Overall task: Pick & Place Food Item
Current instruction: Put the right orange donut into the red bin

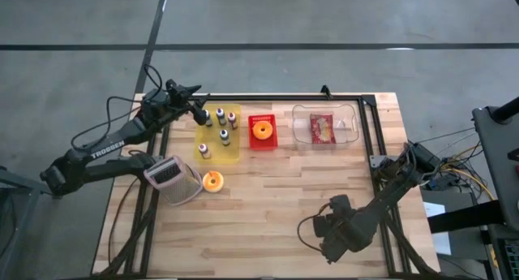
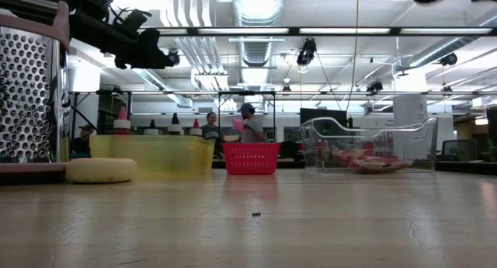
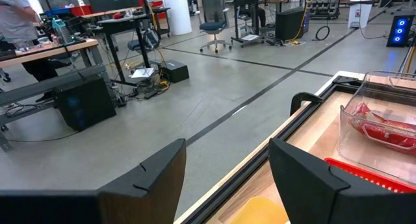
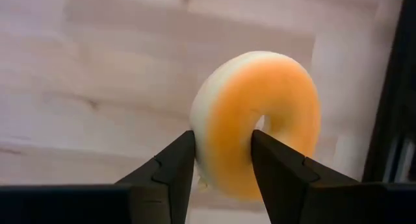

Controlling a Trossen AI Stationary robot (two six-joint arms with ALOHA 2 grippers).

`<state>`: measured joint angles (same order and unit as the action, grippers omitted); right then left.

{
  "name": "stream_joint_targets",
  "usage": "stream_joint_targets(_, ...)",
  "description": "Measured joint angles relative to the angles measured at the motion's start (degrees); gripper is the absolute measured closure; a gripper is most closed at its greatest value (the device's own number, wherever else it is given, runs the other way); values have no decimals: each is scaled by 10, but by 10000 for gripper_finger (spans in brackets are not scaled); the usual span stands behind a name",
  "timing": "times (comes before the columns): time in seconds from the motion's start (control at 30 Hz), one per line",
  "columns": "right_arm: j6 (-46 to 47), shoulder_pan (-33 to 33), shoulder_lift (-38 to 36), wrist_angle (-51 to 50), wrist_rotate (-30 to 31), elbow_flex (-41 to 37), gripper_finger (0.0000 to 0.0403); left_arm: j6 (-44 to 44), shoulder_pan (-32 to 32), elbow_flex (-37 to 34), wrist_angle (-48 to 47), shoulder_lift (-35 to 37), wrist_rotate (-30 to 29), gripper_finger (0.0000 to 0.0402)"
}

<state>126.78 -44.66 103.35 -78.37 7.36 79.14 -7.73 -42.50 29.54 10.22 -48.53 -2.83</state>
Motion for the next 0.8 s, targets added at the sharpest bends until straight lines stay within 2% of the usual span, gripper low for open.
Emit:
stream_joint_targets(0.17, -12, 4, 0, -54, 103, 23, 265, 0, 0, 0, 0, 0, 0, 179)
stream_joint_targets(0.43, -25, 27, 0, -73, 268, 20, 271, 0, 0, 0, 0, 0, 0, 179)
stream_joint_targets(0.63, -70, 70, 0, -71, 417, 13, 260, 0, 0, 0, 0, 0, 0, 179)
stream_joint_targets(0.8, -111, 119, 0, -60, 488, 15, 255, 0, 0, 0, 0, 0, 0, 179)
